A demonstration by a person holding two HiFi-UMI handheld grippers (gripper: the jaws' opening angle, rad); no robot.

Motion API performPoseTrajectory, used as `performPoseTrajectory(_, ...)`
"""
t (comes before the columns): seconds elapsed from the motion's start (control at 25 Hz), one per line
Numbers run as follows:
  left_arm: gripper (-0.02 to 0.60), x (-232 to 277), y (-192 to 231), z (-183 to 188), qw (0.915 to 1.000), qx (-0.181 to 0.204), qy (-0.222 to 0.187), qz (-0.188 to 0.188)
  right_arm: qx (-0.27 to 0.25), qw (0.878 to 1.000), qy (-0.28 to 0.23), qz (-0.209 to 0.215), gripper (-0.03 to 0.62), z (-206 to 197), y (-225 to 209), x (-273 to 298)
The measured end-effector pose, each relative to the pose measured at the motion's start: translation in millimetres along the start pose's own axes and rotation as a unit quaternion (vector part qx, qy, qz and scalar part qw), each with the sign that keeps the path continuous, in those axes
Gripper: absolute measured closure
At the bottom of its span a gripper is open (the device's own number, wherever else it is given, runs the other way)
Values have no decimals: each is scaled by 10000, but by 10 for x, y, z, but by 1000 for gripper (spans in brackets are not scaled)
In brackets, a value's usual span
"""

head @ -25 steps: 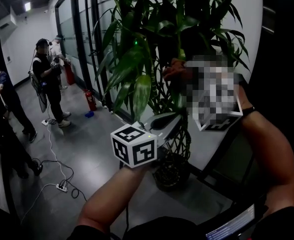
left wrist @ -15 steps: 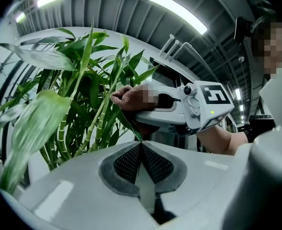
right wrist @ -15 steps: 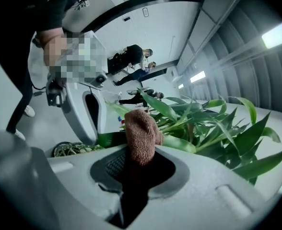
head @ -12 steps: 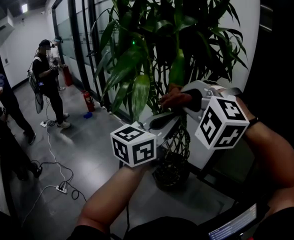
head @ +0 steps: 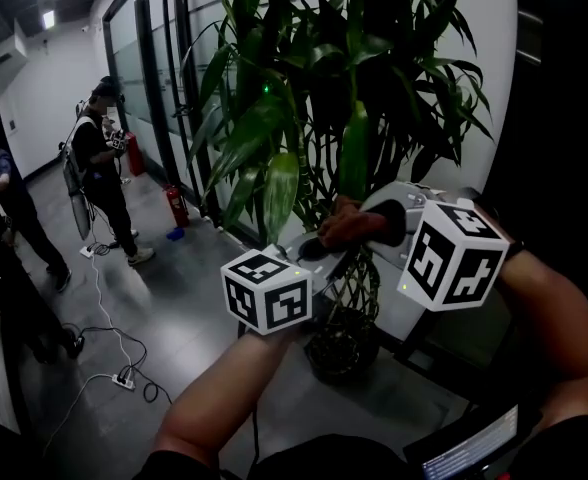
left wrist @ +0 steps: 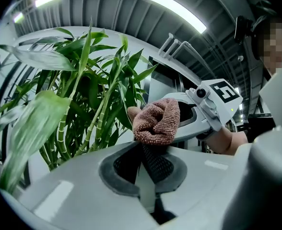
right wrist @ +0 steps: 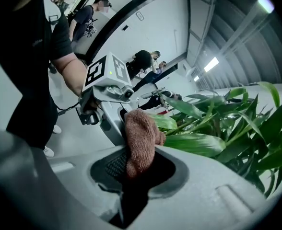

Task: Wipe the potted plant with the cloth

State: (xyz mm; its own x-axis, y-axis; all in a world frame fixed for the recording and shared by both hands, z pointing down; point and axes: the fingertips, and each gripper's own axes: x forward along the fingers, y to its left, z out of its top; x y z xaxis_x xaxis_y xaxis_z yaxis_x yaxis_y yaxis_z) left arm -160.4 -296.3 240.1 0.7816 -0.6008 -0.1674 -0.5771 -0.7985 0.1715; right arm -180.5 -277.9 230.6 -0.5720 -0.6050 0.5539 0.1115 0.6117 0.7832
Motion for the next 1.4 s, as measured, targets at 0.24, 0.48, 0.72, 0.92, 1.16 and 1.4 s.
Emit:
performPoseTrajectory(0.24,560,-9,-25,22,10000,40,-9,-1,-317,9857,-263,-1633,530,135,-678,-284)
performPoseTrajectory(0.48,560,-35,-29,36,10000,50,-32,50,-505,9521,14,-3016,530,60,-1452,-427)
performPoseTrajectory(0.72,560,-29,2,43,9999,55,-47,107,-475,9601,245,-2745,530,-83,-1518,-145)
performPoseTrajectory(0.92,560,-25,-2,24,9999,43,-44,139,-639,9667,210,-2468,530,-64,-1227,-25)
performPoseTrajectory(1.16,560,-35,-12,21,9998,82,-41,154,-416,9816,-23,-1866,530,34,-840,22)
performPoseTrajectory(1.4,560,-61,-9,17,9996,129,-49,228,379,9950,-466,-802,530,41,-397,28)
